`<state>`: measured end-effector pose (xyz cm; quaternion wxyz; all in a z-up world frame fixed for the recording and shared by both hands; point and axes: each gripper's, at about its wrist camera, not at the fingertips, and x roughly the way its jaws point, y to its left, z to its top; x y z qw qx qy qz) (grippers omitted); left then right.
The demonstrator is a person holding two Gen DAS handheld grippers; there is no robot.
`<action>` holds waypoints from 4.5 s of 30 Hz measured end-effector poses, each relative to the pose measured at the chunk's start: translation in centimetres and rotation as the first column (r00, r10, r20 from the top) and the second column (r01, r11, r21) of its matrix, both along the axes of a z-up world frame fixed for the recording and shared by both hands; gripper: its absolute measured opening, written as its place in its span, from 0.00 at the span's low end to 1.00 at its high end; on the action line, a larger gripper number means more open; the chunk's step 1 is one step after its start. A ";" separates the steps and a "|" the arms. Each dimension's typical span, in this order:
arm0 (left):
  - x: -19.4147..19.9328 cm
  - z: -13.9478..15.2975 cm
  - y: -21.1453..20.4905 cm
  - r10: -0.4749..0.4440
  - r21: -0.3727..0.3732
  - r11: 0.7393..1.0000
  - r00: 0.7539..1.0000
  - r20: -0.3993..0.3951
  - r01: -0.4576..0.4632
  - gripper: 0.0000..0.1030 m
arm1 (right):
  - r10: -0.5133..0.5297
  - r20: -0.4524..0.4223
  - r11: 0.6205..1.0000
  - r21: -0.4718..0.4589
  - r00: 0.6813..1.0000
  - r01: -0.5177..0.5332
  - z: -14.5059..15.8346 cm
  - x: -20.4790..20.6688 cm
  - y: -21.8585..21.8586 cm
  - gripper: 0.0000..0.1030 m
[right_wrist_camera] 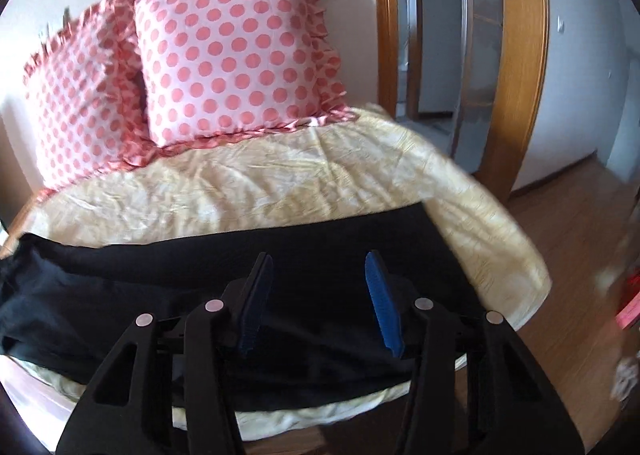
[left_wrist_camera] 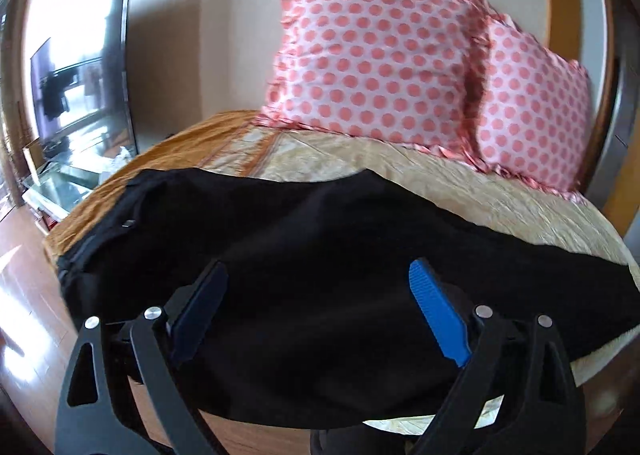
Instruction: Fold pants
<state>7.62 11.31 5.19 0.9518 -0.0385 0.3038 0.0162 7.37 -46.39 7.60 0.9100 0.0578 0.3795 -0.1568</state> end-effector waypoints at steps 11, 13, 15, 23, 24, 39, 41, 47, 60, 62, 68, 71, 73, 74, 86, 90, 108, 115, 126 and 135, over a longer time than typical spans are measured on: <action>0.0 -3.7 -5.7 -0.185 0.131 0.974 0.983 -0.017 0.186 0.94 | 0.138 -0.224 0.988 0.094 0.965 -0.119 -6.3 2.1 -4.5 0.46; 0.1 -4.1 -5.9 -0.192 0.132 0.972 0.981 -0.025 0.194 0.94 | 0.160 -0.226 0.986 0.073 0.961 -0.147 -7.1 1.2 -4.1 0.46; 0.5 -4.6 -5.8 -0.195 0.120 0.973 0.980 -0.047 0.199 0.94 | 0.171 -0.188 0.984 0.073 0.967 -0.160 -7.0 0.1 -3.9 0.46; 0.9 -5.9 -5.7 -0.193 0.090 0.976 0.978 -0.083 0.201 0.94 | 0.215 -0.156 0.971 0.142 0.964 -0.194 -7.2 -1.4 -4.7 0.56; 1.0 -5.9 -5.8 -0.193 0.088 0.976 0.977 -0.086 0.201 0.95 | 0.220 -0.159 0.971 0.134 0.963 -0.200 -7.2 -1.3 -4.6 0.56; 1.8 -5.9 -6.3 -0.200 0.067 0.976 0.975 -0.099 0.207 0.96 | 0.171 -0.064 0.978 0.128 0.983 -0.162 -4.4 0.5 -4.0 0.15; 1.9 -5.8 -6.4 -0.198 0.075 0.976 0.976 -0.095 0.206 0.96 | 0.146 -0.028 0.985 0.102 0.989 -0.142 -3.4 1.3 -4.2 0.15; 2.4 -6.4 -6.6 -0.179 0.095 0.977 0.976 -0.121 0.191 0.96 | 0.050 0.057 0.999 -0.010 0.997 -0.049 -1.9 4.7 -4.2 0.15; 2.6 -6.8 -6.1 -0.180 0.074 0.979 0.977 -0.118 0.189 0.98 | -0.108 0.001 0.979 0.173 0.994 0.106 -2.8 1.7 -8.8 0.57; 2.6 -6.8 -6.2 -0.179 0.072 0.980 0.977 -0.115 0.187 0.98 | -0.091 -0.016 0.987 0.130 0.996 0.093 -2.6 0.7 -9.1 0.57; 2.7 -6.8 -6.3 -0.180 0.078 0.979 0.977 -0.117 0.189 0.98 | 0.023 -0.121 0.989 -0.143 0.992 -0.040 -3.9 -1.4 -6.8 0.57; 2.7 -6.8 -6.3 -0.174 0.081 0.979 0.977 -0.124 0.185 0.98 | 0.084 -0.116 0.986 -0.134 0.990 -0.099 -4.3 -2.2 -6.3 0.57; 2.7 -6.7 -6.2 -0.174 0.078 0.980 0.976 -0.127 0.185 0.98 | 0.148 -0.040 0.986 -0.073 0.988 -0.150 -3.5 -3.2 -6.2 0.57; 2.7 -6.7 -6.2 -0.173 0.077 0.980 0.976 -0.129 0.184 0.98 | 0.180 -0.004 0.982 -0.059 0.984 -0.180 -3.1 -3.8 -6.0 0.57; 3.0 -6.7 -6.4 -0.167 0.082 0.980 0.975 -0.145 0.180 0.98 | 0.405 -0.278 0.834 -0.279 0.871 -0.476 -5.7 0.2 -0.4 0.56; 3.0 -6.7 -6.5 -0.165 0.085 0.980 0.976 -0.144 0.179 0.98 | 0.378 -0.347 0.830 -0.285 0.858 -0.480 -7.3 1.3 -1.5 0.38; 2.5 -6.7 -5.9 -0.205 0.057 0.975 0.970 -0.131 0.214 0.98 | 0.421 -0.087 0.768 -0.496 0.903 -0.406 11.9 -7.7 4.9 0.08; 2.6 -6.7 -5.8 -0.216 0.043 0.974 0.969 -0.119 0.222 0.98 | 0.391 -0.083 0.814 -0.434 0.917 -0.386 13.1 -8.4 4.5 0.08; 3.2 -6.4 -6.4 -0.188 0.067 0.978 0.971 -0.145 0.199 0.98 | 0.085 -0.292 0.986 -0.111 0.953 -0.122 -2.7 5.2 -5.2 0.15; 2.5 -5.9 -6.9 -0.209 0.087 0.972 0.970 -0.124 0.220 0.98 | 0.067 -0.172 0.970 -0.221 0.983 -0.105 0.5 -0.2 -1.9 0.79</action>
